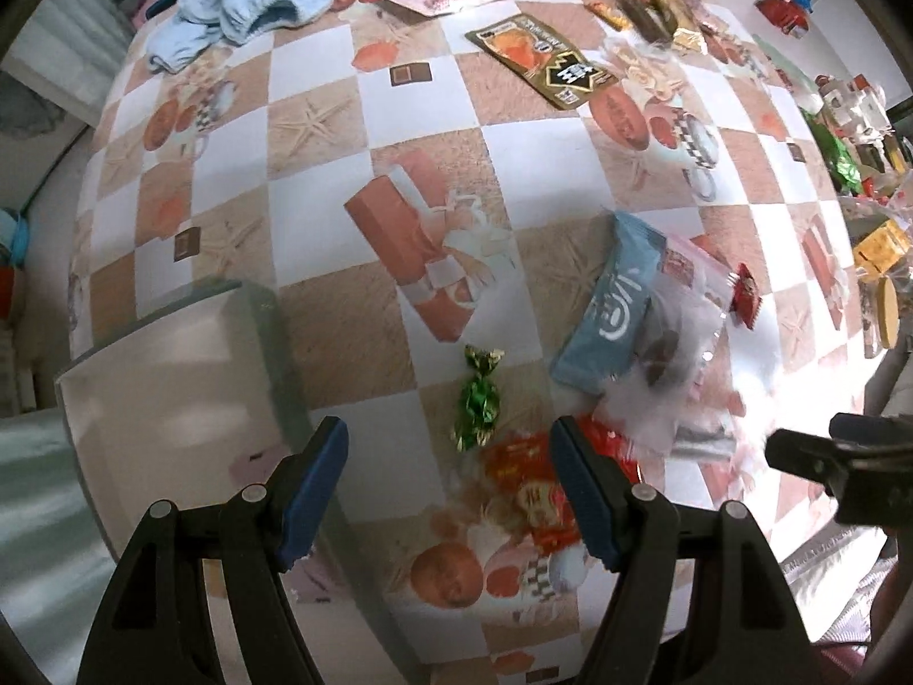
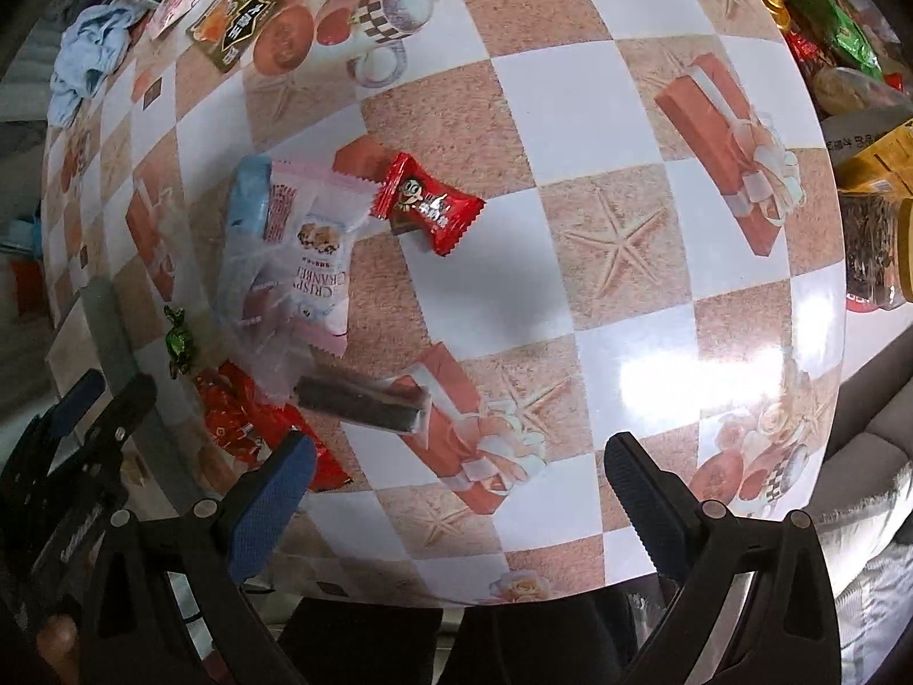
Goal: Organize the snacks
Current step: 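Grasp the red candy with the right gripper while the left grasps the green foil candy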
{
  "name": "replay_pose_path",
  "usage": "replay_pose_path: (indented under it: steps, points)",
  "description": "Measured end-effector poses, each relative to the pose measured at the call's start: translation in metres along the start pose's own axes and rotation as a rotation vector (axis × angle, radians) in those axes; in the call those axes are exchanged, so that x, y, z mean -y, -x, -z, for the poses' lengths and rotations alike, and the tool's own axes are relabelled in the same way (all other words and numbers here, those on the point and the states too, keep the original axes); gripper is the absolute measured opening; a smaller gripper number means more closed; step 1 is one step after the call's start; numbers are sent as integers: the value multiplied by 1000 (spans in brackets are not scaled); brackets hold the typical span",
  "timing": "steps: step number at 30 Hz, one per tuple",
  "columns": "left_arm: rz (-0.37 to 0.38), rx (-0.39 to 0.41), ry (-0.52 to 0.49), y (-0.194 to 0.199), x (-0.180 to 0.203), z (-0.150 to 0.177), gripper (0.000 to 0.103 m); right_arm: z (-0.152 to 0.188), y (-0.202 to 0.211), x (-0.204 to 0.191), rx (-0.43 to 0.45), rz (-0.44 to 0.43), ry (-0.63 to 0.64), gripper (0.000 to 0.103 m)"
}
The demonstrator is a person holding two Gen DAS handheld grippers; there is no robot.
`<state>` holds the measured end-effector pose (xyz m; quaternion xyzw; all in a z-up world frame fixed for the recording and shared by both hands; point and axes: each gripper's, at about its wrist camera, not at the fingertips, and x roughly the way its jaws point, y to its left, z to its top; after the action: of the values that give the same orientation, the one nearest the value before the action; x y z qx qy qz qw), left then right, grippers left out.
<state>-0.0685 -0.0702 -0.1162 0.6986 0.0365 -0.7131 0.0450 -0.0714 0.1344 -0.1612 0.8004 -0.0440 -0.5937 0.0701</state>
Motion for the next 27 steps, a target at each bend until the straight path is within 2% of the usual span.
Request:
replay_pose_path:
  steps: [3, 7, 11, 14, 22, 27]
  points:
    - [-14, -23, 7, -10, 1, -6, 76, -7, 0, -2, 14, 12, 0, 101]
    - [-15, -43, 12, -21, 1, -10, 76, -33, 5, 10, 35, 65, 7, 101]
    - [-18, -71, 1, -34, 3, -11, 76, -52, 5, 16, 49, 157, 74, 101]
    - [-26, -87, 12, -44, 6, -15, 76, -63, 3, 17, 48, 188, 130, 101]
    - [-39, -109, 25, -63, 1, -24, 77, -90, -8, -13, 66, 262, 304, 101]
    - [-25, -99, 26, -68, 2, -33, 79, -102, -9, -33, 102, 280, 379, 101]
